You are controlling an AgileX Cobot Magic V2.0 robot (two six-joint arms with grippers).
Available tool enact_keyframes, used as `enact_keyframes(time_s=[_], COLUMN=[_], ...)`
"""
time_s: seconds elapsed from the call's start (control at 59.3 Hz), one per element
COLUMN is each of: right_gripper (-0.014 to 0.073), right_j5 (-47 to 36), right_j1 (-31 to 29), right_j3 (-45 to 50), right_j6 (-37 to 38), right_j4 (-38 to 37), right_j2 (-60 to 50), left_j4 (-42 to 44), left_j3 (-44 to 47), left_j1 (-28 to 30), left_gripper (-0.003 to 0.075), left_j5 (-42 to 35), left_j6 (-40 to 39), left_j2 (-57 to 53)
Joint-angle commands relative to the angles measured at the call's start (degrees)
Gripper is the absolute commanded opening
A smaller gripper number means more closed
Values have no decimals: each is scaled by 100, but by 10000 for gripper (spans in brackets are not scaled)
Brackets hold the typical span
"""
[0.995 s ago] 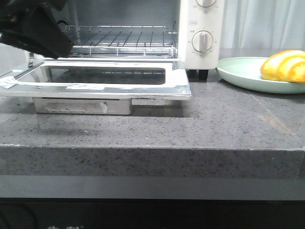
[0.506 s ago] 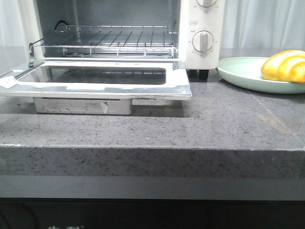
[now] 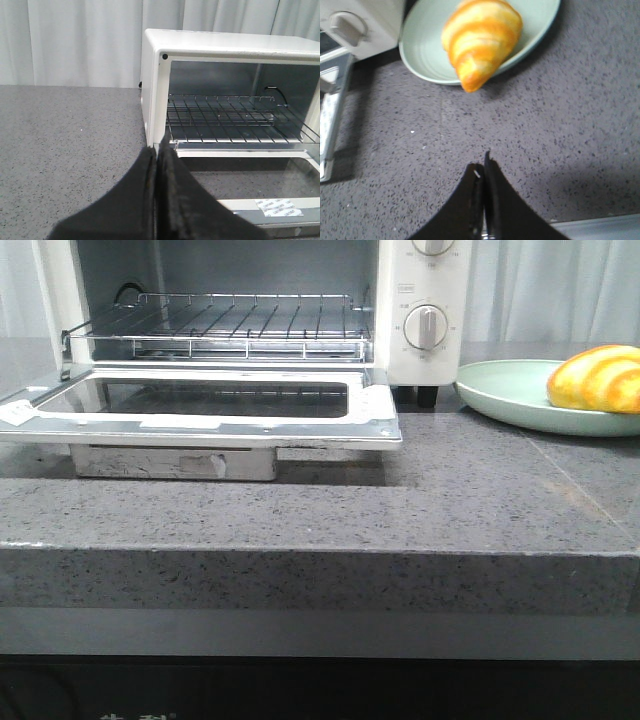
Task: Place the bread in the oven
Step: 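Withdraw the left gripper and lower the right gripper over the croissant, then grasp the croissant with the right gripper and lift it off the plate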
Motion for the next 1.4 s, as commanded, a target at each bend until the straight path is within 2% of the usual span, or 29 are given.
enact_keyframes(time_s=[0.0,0.185,0.253,0.421,0.59,0.792,0.86,1.383], right_gripper=[85,434,499,498,498,498,498,498], right_j5=[-544,-859,-957,-904,-508,203,276,371], right_j1=[-61,-61,-61,-125,-831,-963,-963,-957], right_j3=[-279,-579,-791,-1605,-2458,-3225,-3349,-3390], right_j6=[89,83,83,83,64,-791,-954,-1125], right_j4=[303,448,430,437,748,1697,1932,1927], right_j2=[278,611,827,1787,2785,3673,3877,4431], left_j4=[-12,-12,-12,-12,-12,-12,-12,-12], left_j3=[-140,-140,-140,-140,-140,-140,-140,-140], left_j1=[18,18,18,18,18,18,18,18], left_gripper=[-20,-20,-20,-20,-20,-20,-20,-20], left_j5=[-397,-397,-397,-397,-397,-397,-397,-397], left_j6=[-19,-19,-19,-19,-19,-19,-19,-19], left_j2=[-22,-22,-22,-22,-22,-22,-22,-22])
